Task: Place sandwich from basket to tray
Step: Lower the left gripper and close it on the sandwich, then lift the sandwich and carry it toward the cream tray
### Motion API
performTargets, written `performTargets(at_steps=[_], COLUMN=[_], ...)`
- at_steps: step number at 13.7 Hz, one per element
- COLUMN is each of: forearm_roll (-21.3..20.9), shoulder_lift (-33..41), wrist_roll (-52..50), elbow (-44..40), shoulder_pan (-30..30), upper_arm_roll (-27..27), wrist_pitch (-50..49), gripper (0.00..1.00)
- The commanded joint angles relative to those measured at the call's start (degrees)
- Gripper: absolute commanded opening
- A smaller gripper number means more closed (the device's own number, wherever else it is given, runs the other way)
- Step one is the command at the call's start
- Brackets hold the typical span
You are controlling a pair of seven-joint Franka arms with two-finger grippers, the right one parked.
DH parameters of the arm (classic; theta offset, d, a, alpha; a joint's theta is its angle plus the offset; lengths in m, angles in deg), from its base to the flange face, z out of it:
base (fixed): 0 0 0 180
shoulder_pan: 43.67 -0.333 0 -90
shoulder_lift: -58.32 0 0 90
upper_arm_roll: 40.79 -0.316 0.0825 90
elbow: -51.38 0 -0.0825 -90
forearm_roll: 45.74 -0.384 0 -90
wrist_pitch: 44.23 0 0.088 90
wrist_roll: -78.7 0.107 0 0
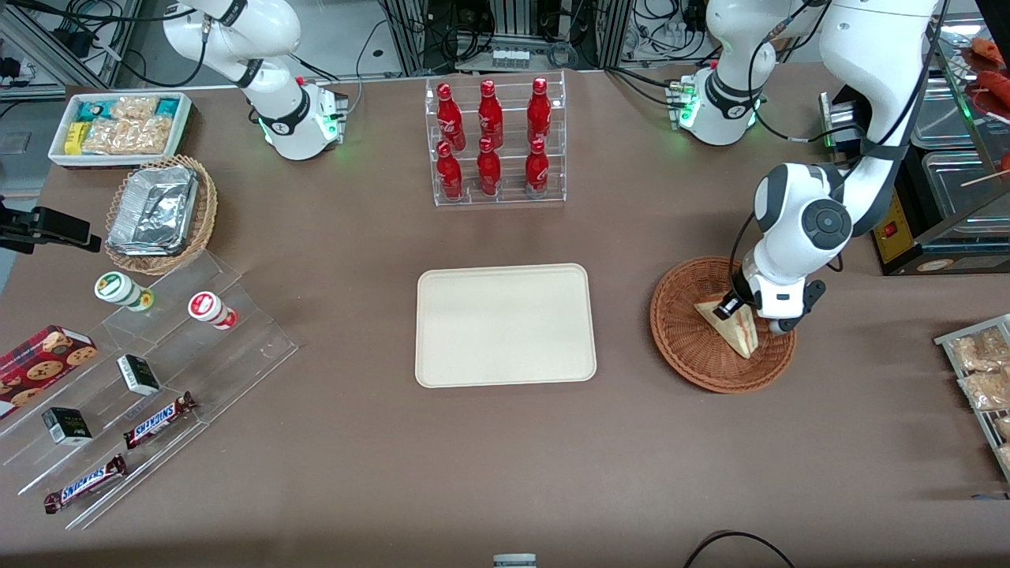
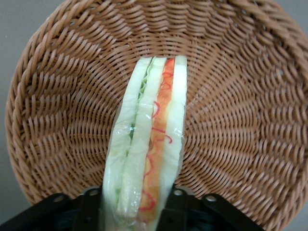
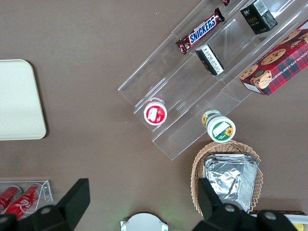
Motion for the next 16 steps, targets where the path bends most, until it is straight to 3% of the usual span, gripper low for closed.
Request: performTargets(at_steps=[1, 4, 6, 10, 16], forearm_roll=[-0.5, -0.5, -0.5, -0.5, -0.8], shoulder_lift=[1.9, -0.4, -2.4, -6.1, -19.0], wrist_roll=[3.6, 5.4, 5.7, 6.0, 0.1], elbow=[-3.0, -16.4, -23.5, -29.5, -42.3], shoulder_pan=[0.0, 2.5, 4.6, 12.3, 25.7], upper_arm_roll=[0.1, 0.2, 0.3, 0.3, 0.2], wrist_pitch=[-4.8, -22.1, -27.5, -29.2, -29.0], gripper=[0.00, 0.00, 0.00, 0.00, 0.00])
